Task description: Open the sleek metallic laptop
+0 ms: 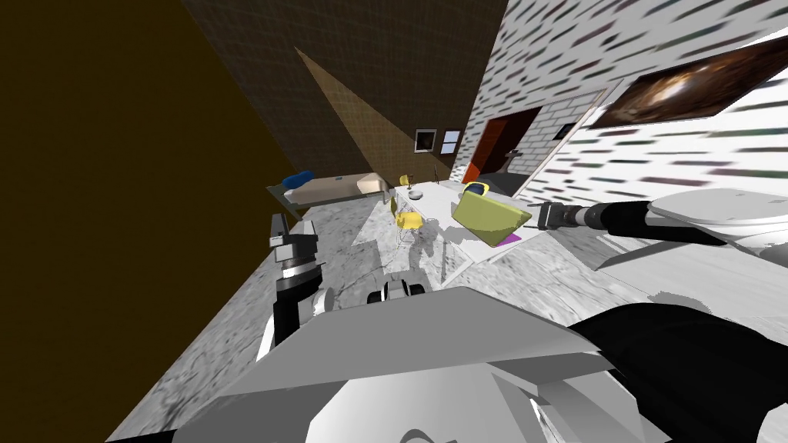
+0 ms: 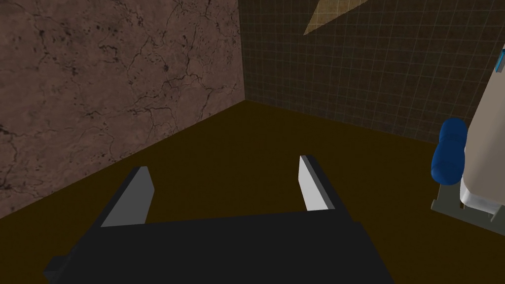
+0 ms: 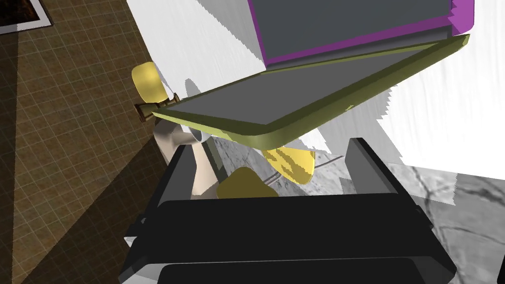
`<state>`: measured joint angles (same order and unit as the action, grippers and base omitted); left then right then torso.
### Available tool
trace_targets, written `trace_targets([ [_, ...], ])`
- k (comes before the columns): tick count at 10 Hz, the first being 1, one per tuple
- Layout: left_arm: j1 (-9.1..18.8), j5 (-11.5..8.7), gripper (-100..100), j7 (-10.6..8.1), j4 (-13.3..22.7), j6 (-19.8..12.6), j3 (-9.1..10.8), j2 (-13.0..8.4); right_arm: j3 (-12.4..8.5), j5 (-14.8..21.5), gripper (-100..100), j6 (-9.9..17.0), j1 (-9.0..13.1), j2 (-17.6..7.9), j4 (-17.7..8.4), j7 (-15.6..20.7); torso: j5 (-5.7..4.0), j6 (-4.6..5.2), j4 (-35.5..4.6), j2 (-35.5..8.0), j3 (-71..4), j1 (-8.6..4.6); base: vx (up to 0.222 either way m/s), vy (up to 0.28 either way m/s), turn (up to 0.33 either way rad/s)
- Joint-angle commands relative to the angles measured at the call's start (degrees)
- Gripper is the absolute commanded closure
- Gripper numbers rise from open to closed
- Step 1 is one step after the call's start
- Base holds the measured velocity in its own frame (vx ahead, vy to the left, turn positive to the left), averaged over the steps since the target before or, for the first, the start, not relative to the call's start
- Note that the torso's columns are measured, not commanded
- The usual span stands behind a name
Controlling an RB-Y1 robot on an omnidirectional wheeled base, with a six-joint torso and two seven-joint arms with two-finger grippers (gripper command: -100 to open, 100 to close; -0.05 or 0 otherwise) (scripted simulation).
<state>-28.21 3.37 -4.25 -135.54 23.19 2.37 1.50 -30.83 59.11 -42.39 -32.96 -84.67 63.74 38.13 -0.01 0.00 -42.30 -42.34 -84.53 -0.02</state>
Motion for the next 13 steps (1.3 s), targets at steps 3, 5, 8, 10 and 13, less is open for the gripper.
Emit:
trace_targets([
  [3,0.0,0.0,0,0.0,0.0,0.0,0.01,0.0,-0.6,0.7,100,1.1,-0.6,-0.2,0.2,0.4,-0.1,0.0,0.0,0.0,0.0,-0.29,0.004,0.026,-0.002],
  [5,0.0,0.0,0,0.0,0.0,0.0,0.02,0.0,0.0,-1.0,100,-0.8,-0.5,-1.1,-0.3,-3.1,-0.05,-0.02,0.0,0.0,0.0,-0.22,-0.038,-0.106,0.087],
  [8,0.0,0.0,0,0.0,0.0,0.0,0.02,0.0,0.5,-2.7,100,-2.7,-0.4,-2.1,-0.7,-6.6,-0.15,0.05,0.1,0.1,-0.1,-0.2,-0.054,-0.156,0.063],
  [10,0.0,0.0,0,0.0,0.0,0.0,0.02,0.0,1.1,-4.4,100,-4.6,-0.3,-3.1,-1.1,-10.0,-0.08,-0.04,0.1,0.2,-0.1,-0.18,-0.056,-0.163,0.092],
  [13,0.0,0.0,0,0.0,0.0,0.0,0.03,0.0,1.6,-6.1,100,-6.5,-0.2,-4.0,-1.6,-13.7,-0.12,-0.05,0.1,0.2,-0.1,-0.27,-0.057,-0.168,0.079],
])
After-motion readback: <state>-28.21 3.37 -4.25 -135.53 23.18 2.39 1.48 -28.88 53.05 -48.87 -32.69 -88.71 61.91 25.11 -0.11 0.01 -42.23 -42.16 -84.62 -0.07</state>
